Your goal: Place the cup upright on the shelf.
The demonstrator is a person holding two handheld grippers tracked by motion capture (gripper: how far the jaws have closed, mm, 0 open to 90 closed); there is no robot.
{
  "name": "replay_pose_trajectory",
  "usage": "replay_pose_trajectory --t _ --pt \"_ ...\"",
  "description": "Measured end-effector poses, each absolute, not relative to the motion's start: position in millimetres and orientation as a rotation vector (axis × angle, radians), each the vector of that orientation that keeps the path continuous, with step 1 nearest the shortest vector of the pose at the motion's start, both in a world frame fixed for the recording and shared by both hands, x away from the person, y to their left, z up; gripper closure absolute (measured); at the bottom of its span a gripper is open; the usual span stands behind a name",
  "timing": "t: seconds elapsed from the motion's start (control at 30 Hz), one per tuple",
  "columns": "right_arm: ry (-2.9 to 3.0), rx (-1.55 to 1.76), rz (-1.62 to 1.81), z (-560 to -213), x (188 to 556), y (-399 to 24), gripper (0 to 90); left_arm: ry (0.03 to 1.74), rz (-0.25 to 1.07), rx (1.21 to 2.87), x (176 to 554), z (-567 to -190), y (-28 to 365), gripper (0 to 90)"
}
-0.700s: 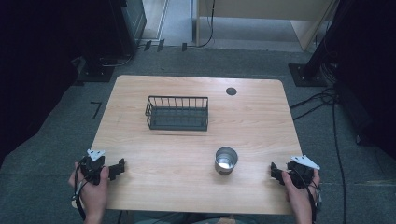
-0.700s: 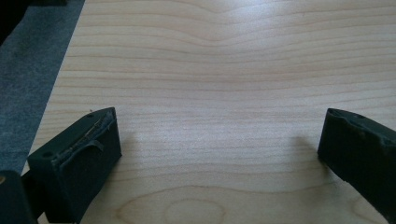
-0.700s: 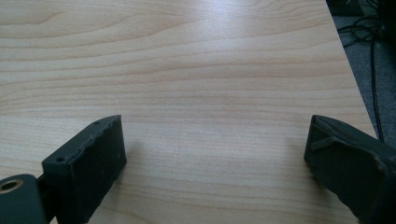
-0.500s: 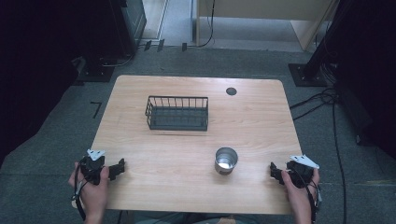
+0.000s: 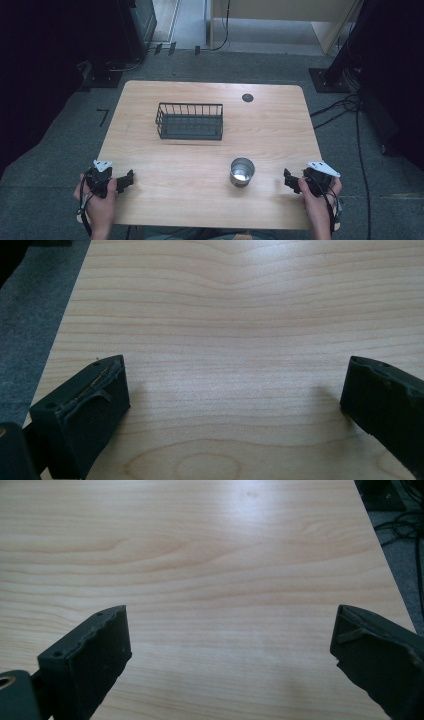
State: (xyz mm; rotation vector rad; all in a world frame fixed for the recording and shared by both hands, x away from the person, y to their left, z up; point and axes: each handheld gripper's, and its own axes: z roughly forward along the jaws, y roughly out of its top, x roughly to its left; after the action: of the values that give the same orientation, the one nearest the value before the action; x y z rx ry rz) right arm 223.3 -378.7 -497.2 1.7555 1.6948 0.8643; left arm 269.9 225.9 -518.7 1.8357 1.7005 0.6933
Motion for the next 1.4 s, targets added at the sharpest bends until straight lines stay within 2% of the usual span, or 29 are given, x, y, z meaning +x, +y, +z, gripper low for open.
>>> replay_pose_trajectory --t 0.83,1.4 --pt "1.787 1.579 1.029 -450 236 -321 2.1 1.700 0.693 1.836 270 -519 226 0.0" --pt "1.897 1.535 1.140 -443 238 -281 0.0 1.699 0.693 1.837 270 -519 226 0.0"
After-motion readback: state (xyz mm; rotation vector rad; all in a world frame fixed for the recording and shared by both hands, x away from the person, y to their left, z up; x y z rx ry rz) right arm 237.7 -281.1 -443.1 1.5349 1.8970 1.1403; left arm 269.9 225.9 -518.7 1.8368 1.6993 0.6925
